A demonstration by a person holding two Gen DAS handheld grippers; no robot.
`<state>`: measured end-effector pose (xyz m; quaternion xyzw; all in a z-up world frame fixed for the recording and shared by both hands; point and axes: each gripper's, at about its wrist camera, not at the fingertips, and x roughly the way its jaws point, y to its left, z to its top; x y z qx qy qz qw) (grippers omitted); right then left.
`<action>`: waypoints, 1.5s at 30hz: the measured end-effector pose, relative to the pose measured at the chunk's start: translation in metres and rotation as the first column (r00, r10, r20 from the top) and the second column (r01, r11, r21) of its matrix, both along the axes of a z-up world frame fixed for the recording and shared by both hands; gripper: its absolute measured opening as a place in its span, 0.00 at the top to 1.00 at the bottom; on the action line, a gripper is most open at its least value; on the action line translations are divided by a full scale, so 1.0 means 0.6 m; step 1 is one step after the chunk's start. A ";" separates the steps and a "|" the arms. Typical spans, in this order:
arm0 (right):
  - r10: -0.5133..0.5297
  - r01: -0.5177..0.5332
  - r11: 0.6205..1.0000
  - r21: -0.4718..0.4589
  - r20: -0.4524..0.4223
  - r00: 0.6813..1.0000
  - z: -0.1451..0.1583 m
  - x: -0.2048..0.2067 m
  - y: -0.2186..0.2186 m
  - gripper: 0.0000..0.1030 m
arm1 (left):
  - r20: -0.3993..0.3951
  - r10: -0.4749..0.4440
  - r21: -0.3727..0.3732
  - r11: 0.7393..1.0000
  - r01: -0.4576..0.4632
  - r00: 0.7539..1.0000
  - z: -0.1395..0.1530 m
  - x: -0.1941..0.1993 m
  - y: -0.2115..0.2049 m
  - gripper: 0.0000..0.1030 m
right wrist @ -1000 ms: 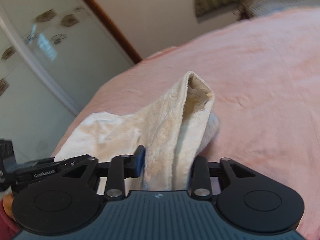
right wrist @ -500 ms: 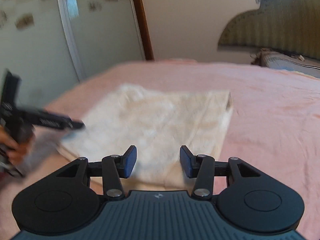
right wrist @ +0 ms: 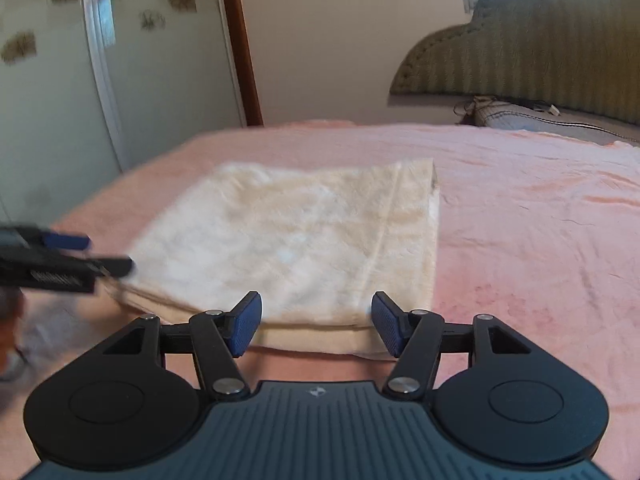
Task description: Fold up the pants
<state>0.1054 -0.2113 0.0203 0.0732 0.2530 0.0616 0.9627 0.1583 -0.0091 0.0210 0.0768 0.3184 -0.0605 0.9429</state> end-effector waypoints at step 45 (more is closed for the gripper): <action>-0.155 0.143 0.985 -0.094 -0.130 0.979 -0.073 -0.052 0.067 0.00 | -0.114 0.086 -0.060 0.994 -0.093 0.990 -0.061 -0.086 -0.005 0.07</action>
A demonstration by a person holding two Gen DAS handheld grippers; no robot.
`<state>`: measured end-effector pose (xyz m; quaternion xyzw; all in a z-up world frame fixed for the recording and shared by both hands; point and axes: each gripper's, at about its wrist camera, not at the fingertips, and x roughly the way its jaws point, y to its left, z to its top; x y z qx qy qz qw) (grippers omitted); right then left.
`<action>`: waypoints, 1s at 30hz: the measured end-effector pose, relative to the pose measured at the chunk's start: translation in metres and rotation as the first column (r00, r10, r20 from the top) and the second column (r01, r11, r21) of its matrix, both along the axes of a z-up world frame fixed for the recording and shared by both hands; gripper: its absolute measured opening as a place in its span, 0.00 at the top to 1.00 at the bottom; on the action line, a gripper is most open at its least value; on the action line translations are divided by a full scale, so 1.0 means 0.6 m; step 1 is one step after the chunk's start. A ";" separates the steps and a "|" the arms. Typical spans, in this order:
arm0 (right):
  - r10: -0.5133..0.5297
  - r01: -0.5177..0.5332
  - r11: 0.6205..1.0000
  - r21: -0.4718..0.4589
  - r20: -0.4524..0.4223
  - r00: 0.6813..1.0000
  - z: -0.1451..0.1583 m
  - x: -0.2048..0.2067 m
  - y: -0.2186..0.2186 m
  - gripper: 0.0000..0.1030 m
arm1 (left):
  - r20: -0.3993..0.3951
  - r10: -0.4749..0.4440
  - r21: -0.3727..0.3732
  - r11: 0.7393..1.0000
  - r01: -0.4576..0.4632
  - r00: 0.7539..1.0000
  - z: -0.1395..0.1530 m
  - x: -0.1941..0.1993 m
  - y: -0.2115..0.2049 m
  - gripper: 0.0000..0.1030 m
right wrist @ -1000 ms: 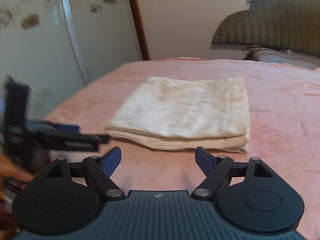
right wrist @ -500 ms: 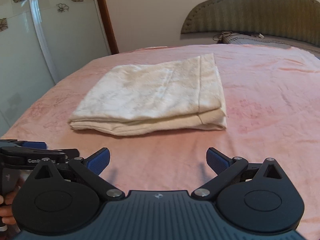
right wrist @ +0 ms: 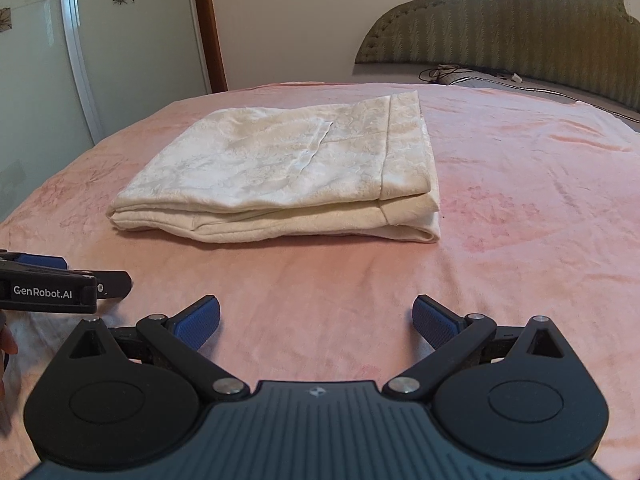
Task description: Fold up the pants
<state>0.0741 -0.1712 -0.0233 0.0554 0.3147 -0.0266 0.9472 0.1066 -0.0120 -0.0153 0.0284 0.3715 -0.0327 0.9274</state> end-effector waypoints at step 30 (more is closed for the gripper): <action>0.032 -0.033 0.998 -0.049 -0.021 0.999 -0.018 -0.003 0.009 0.00 | 0.087 -0.046 0.035 0.998 0.043 0.995 -0.025 -0.022 -0.002 0.00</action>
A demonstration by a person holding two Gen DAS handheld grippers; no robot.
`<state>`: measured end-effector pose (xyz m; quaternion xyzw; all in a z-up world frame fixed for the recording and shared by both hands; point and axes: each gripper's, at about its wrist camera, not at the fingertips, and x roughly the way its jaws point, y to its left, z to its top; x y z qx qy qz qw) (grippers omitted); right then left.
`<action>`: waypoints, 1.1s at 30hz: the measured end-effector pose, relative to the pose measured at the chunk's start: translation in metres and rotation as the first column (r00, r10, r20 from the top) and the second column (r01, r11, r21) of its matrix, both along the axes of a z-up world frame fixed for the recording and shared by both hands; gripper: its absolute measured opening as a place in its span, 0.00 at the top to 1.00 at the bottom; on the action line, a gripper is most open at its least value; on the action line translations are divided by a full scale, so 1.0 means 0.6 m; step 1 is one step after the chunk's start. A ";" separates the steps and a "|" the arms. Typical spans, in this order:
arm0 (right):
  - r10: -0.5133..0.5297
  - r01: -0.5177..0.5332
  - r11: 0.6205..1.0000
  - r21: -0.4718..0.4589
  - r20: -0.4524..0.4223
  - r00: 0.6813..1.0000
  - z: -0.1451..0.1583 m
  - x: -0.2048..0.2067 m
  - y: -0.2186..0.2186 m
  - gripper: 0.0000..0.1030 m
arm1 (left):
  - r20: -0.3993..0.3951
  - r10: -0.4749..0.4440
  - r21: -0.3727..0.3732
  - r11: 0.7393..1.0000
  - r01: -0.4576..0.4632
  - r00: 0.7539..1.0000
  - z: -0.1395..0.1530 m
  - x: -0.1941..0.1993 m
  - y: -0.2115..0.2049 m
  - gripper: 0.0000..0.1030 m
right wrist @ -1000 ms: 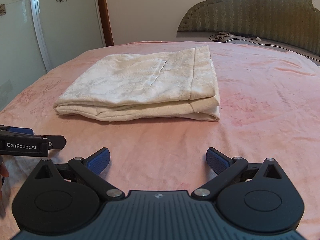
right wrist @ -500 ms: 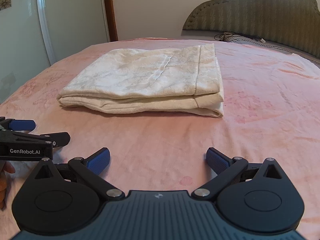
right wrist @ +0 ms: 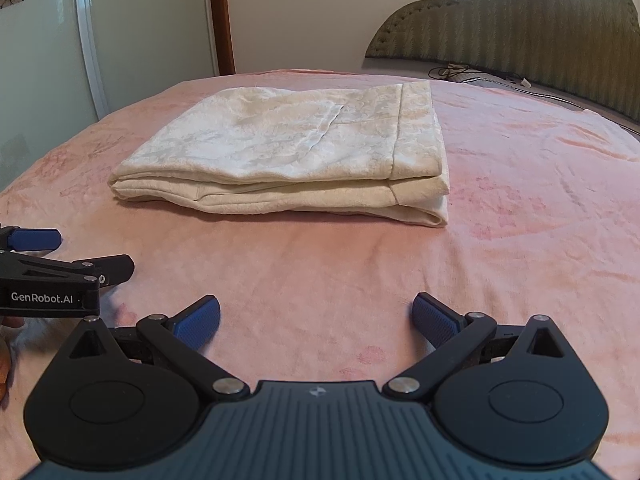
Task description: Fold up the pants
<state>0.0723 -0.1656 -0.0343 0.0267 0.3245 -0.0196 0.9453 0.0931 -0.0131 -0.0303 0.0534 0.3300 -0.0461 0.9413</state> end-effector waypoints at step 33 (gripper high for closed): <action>-0.007 0.007 1.000 -0.029 -0.009 1.000 -0.001 0.001 -0.001 0.00 | -0.007 0.002 -0.022 1.000 -0.002 1.000 -0.003 -0.002 0.003 0.00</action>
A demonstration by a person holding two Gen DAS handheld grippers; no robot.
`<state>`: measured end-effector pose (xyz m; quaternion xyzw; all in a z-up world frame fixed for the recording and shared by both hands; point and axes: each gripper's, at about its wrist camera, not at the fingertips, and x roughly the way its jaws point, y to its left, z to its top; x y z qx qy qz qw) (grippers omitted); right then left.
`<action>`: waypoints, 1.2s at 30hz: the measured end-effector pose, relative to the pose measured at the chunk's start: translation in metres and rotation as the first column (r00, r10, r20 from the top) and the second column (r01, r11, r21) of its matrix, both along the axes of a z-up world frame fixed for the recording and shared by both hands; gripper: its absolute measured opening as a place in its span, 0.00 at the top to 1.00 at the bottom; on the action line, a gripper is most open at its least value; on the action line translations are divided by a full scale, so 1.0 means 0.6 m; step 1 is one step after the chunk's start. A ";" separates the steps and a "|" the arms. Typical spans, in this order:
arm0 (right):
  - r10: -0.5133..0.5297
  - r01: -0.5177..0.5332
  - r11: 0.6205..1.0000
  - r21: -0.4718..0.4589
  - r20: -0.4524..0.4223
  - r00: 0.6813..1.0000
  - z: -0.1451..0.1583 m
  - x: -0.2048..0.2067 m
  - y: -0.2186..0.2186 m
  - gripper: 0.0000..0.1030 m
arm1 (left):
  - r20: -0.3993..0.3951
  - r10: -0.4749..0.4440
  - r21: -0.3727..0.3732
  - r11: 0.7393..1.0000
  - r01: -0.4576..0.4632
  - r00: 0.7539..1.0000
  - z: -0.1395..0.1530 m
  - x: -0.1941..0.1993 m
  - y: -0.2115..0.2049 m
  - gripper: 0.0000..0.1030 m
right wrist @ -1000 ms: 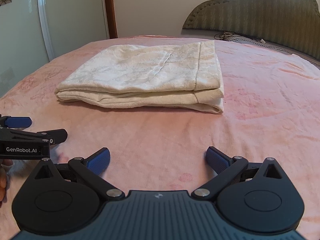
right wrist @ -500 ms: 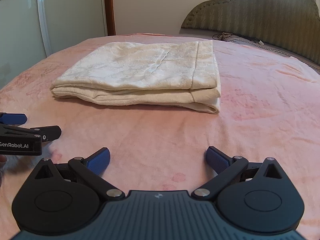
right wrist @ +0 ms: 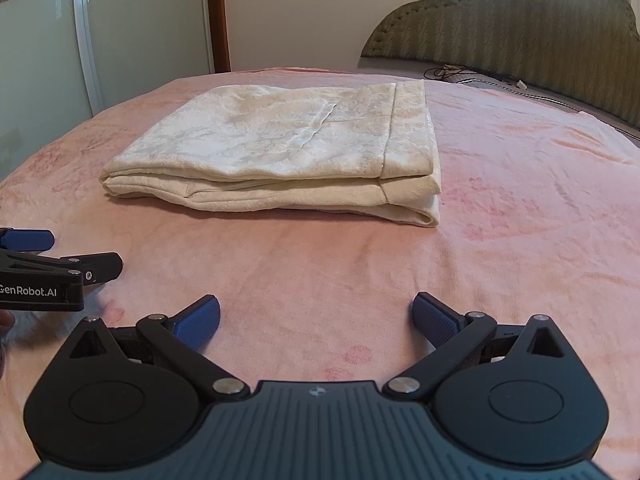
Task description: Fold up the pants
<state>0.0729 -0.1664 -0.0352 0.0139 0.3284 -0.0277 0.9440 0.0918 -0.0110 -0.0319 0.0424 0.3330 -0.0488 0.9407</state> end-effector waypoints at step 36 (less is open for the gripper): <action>-0.027 0.027 1.000 -0.002 0.003 1.000 0.000 0.000 -0.003 0.00 | 0.000 0.000 -0.001 1.000 0.000 1.000 0.000 0.000 0.001 0.00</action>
